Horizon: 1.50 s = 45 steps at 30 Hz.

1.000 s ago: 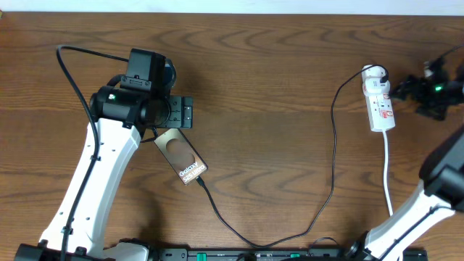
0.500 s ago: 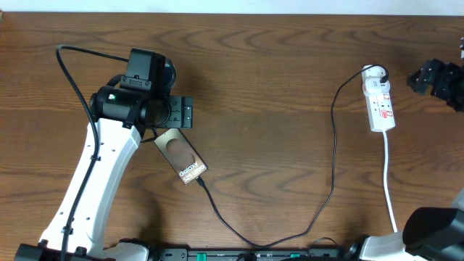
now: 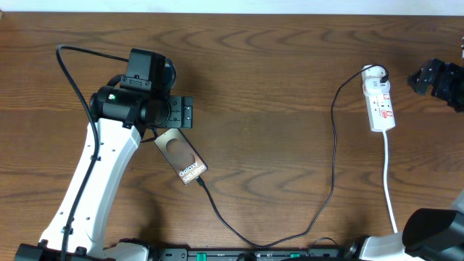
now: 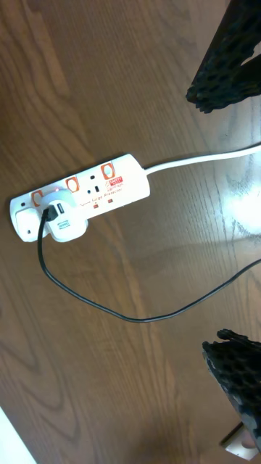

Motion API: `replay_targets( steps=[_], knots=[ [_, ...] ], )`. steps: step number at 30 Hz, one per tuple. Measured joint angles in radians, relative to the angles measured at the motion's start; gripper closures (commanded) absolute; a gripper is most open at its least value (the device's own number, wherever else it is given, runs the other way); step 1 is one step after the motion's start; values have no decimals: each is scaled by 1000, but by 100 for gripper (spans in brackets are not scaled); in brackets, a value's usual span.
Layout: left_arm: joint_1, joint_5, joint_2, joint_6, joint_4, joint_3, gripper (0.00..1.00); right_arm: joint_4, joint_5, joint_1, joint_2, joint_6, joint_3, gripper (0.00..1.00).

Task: Plug charger to phone and switch on socket

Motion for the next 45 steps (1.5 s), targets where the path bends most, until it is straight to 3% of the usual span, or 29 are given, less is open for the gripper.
replay_targets(
  steps=[11,17,23,27,35,38,45],
  knots=[
    [0,0,-8,0,-5,0,9,0,0,0,0,0,0,1],
    [0,0,-163,0,39,-13,9,0,0,0,0,0,0,1],
    [0,1,-417,0,322,-203,9,0,3,0,0,0,0,1],
    [1,1,-629,0,624,-434,9,0,3,0,0,3,0,1],
    [76,3,-1011,0,1078,-861,9,0,3,2,-1,3,0,1],
    [132,19,-1091,0,1189,-986,9,-2,3,3,-1,3,0,1],
    [200,57,-1256,0,1219,-1156,9,-2,3,3,-1,3,0,1]
  ],
)
